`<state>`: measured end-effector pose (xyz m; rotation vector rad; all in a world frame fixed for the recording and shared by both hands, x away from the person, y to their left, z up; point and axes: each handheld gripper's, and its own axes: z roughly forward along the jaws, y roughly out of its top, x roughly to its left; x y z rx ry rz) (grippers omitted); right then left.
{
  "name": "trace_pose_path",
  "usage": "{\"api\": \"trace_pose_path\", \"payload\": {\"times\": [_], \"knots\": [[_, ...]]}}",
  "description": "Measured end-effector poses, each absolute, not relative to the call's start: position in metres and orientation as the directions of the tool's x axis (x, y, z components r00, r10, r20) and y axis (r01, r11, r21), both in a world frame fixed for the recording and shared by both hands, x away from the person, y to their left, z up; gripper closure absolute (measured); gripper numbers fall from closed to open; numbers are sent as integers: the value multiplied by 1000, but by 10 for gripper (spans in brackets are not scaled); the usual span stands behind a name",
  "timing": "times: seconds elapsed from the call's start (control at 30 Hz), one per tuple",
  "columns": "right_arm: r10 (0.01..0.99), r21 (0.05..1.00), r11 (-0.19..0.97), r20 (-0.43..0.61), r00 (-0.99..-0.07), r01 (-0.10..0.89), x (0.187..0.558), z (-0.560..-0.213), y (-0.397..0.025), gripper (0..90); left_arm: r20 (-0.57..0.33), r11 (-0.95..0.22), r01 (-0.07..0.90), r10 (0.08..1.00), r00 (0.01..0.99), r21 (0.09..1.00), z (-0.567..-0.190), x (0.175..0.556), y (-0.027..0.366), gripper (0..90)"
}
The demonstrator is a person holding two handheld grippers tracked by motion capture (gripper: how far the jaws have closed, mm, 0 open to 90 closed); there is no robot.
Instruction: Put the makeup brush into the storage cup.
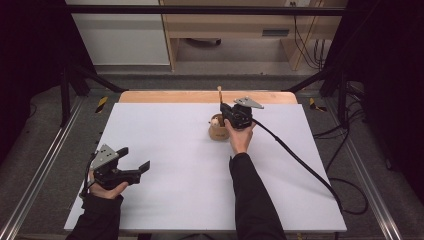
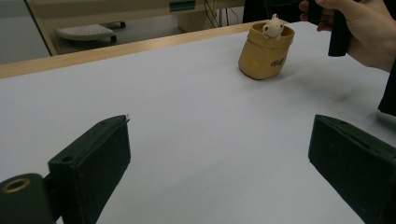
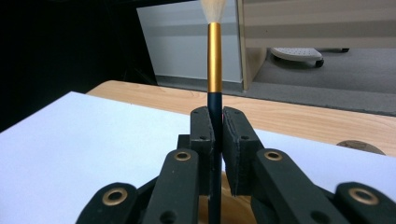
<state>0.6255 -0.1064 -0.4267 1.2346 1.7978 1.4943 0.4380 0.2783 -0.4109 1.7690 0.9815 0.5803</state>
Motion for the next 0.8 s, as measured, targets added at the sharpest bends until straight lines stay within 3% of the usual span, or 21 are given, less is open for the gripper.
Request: {"api": "trace_pose_path", "payload": {"times": [0.8], "knots": [[864,922,37,164,-477,385,608,-438,-121,805,-49,-186,356,828,558,916,-412,438,277,52]]}}
